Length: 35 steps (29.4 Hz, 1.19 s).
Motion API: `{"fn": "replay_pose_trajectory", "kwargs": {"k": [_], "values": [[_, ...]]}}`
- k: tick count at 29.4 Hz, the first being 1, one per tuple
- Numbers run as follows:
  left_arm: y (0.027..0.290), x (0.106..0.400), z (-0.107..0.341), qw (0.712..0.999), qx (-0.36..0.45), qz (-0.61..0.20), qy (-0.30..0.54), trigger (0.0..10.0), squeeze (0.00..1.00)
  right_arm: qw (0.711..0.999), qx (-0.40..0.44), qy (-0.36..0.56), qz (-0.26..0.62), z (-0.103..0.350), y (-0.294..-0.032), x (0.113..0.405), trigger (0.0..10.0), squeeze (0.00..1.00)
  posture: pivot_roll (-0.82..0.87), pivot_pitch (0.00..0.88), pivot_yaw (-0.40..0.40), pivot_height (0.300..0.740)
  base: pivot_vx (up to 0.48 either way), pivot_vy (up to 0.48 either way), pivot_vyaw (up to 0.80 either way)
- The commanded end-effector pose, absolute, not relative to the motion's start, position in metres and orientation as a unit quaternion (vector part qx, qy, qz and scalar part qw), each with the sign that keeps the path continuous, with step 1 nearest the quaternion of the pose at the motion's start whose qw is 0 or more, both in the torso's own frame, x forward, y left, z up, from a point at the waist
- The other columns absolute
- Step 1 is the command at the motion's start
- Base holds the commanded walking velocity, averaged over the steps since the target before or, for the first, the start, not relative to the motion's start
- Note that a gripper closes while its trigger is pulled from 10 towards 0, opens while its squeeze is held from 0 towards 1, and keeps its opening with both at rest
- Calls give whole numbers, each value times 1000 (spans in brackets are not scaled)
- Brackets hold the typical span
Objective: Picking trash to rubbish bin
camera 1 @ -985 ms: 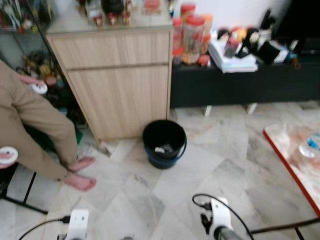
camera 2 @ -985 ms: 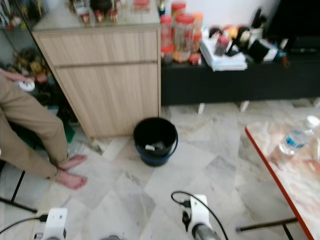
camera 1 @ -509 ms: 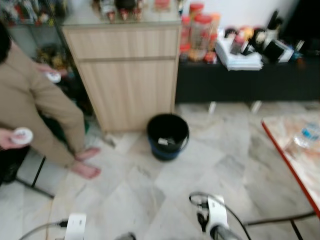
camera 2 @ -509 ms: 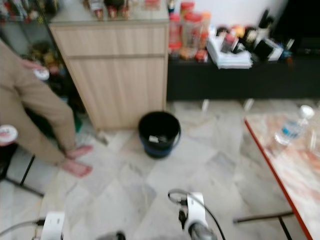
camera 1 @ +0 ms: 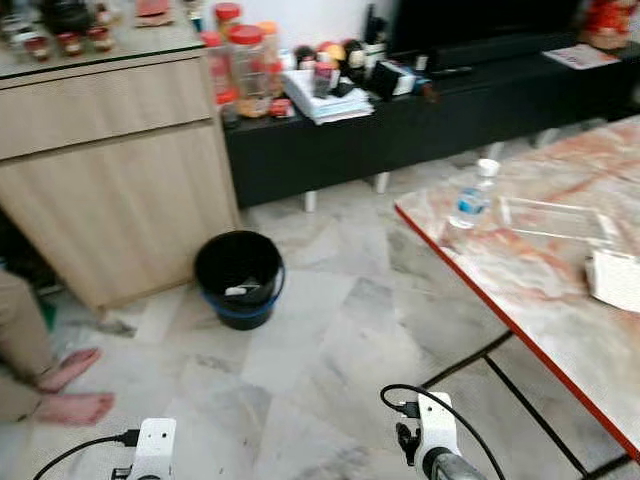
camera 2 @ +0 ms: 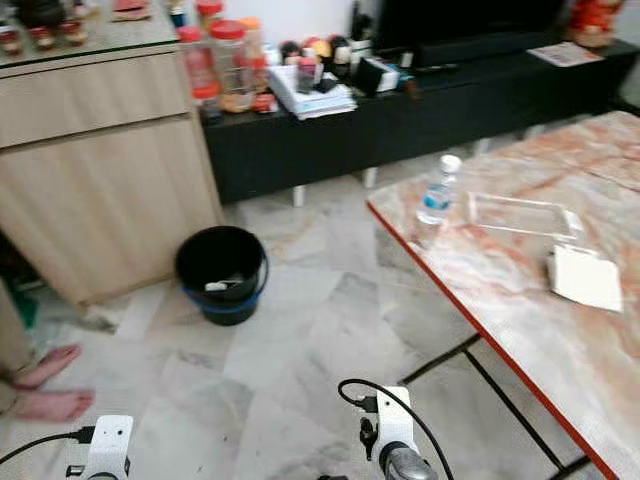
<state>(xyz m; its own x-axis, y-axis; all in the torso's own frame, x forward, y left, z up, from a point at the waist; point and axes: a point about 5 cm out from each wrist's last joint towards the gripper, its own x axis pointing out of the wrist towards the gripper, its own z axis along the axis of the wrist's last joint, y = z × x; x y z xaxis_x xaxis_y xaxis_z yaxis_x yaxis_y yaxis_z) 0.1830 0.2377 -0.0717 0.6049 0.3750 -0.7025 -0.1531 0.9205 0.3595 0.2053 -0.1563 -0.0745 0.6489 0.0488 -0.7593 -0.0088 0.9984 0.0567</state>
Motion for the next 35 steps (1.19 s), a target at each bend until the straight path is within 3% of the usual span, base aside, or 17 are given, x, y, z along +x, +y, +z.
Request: {"fn": "replay_pose_trajectory", "kwargs": {"k": [1, 4, 12, 35], "values": [[239, 181, -73, 884, 138, 148, 422, 10000, 0, 907, 24, 421, 16, -75, -156, 205, 10000, 0, 119, 65, -22, 740, 0, 0, -769], [239, 180, -73, 883, 128, 154, 425, 10000, 0, 906, 24, 421, 16, -75, -156, 205, 10000, 0, 120, 63, -22, 740, 0, 0, -769], [240, 179, -74, 881, 128, 157, 428, 10000, 0, 906, 25, 422, 15, -75, -156, 204, 10000, 0, 123, 69, -22, 740, 0, 480, -770], [241, 181, -71, 887, 148, 138, 415, 10000, 0, 902, 27, 430, 12, -78, -153, 199, 10000, 0, 130, 102, -13, 740, 0, 0, -775]]}}
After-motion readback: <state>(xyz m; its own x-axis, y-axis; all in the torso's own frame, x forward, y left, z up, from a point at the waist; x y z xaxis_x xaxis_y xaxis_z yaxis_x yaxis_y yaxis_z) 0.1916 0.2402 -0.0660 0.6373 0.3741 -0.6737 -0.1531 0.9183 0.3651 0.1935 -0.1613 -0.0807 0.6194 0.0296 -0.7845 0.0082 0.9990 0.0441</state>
